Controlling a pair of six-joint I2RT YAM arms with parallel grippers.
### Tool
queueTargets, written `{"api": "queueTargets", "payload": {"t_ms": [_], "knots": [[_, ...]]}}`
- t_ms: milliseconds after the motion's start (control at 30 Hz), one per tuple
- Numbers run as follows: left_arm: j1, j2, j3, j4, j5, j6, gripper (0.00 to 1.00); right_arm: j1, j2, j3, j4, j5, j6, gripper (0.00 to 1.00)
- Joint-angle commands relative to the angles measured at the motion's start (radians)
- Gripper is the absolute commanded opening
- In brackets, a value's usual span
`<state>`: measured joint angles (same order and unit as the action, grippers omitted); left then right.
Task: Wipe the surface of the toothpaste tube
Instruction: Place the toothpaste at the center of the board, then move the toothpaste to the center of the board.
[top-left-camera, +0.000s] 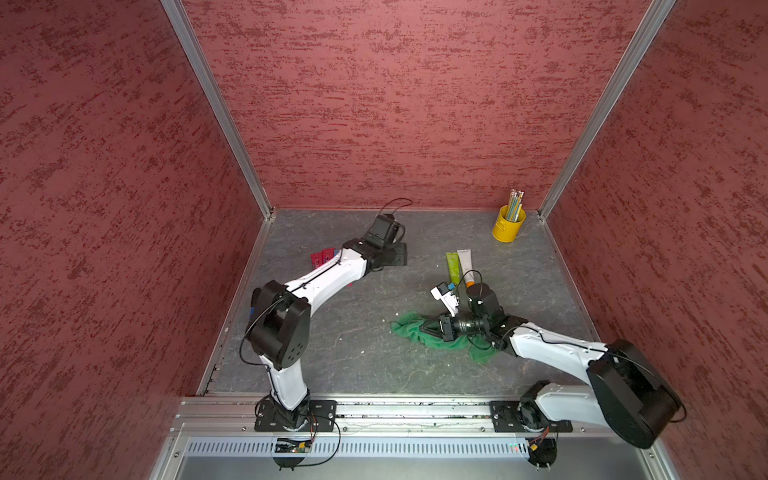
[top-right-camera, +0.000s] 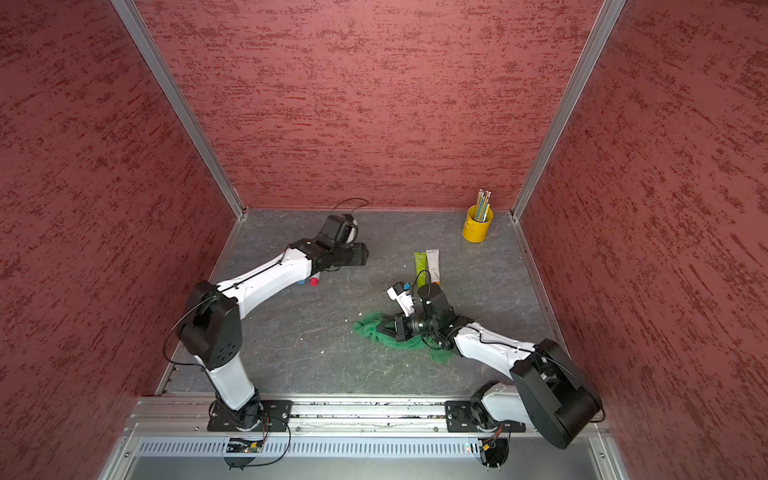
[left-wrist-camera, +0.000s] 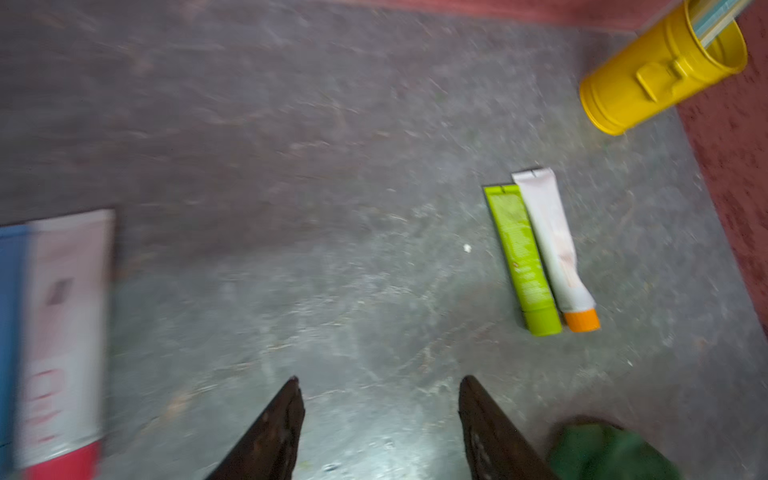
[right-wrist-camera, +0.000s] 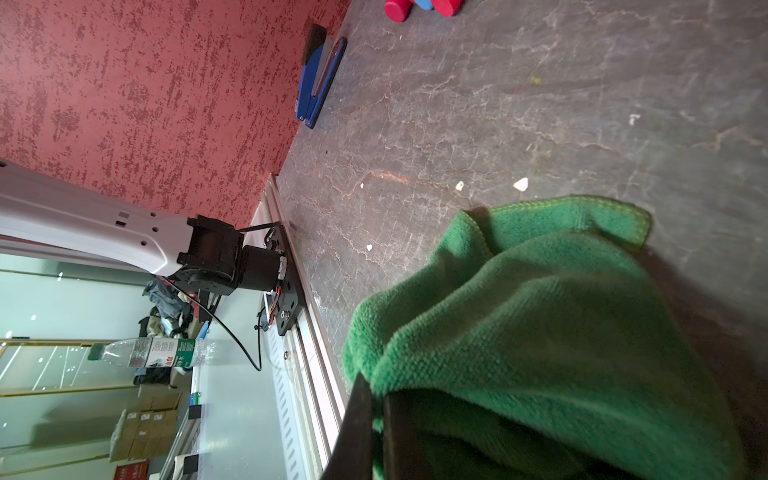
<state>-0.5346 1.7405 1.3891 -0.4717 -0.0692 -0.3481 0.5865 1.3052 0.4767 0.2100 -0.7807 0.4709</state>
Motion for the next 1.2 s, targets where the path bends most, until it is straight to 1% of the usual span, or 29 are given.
{"api": "queueTargets", "payload": {"t_ms": [0, 67, 167, 267, 367, 500, 667, 900, 1000, 1067, 1133, 1167], "knots": [[0.059, -0.01, -0.087, -0.088, -0.124, 0.049, 0.61, 0.003, 0.033, 0.005, 0.042, 0.006, -0.009, 0.0], [0.096, -0.014, -0.117, -0.093, -0.135, 0.055, 0.6, 0.002, 0.058, 0.008, 0.046, 0.006, -0.011, 0.0], [0.145, 0.001, -0.143, -0.104, -0.133, 0.064, 0.55, 0.002, 0.086, 0.007, 0.055, 0.003, -0.009, 0.0], [0.168, 0.017, -0.156, -0.104, -0.144, 0.078, 0.51, 0.001, 0.102, 0.01, 0.058, 0.004, -0.011, 0.0], [0.185, 0.039, -0.152, -0.111, -0.158, 0.087, 0.5, 0.001, 0.113, 0.013, 0.057, 0.005, -0.012, 0.0], [0.223, 0.063, -0.15, -0.114, -0.114, 0.091, 0.46, 0.001, 0.121, 0.011, 0.06, 0.004, -0.012, 0.0], [0.235, 0.09, -0.146, -0.112, -0.083, 0.093, 0.44, 0.001, 0.121, 0.013, 0.06, 0.003, -0.012, 0.0], [0.248, 0.177, -0.097, -0.137, -0.048, 0.1, 0.42, 0.001, 0.12, 0.012, 0.062, 0.003, -0.012, 0.0], [0.252, 0.195, -0.084, -0.144, -0.038, 0.109, 0.38, 0.001, 0.12, 0.012, 0.062, 0.003, -0.012, 0.0], [0.254, 0.203, -0.077, -0.145, -0.035, 0.113, 0.32, 0.002, 0.119, 0.011, 0.06, 0.002, -0.014, 0.0], [0.252, 0.211, -0.069, -0.152, -0.031, 0.116, 0.28, 0.001, 0.115, 0.011, 0.059, 0.004, -0.012, 0.0], [0.248, 0.214, -0.067, -0.158, -0.026, 0.118, 0.24, 0.0, 0.109, 0.012, 0.056, 0.009, -0.014, 0.0]]}}
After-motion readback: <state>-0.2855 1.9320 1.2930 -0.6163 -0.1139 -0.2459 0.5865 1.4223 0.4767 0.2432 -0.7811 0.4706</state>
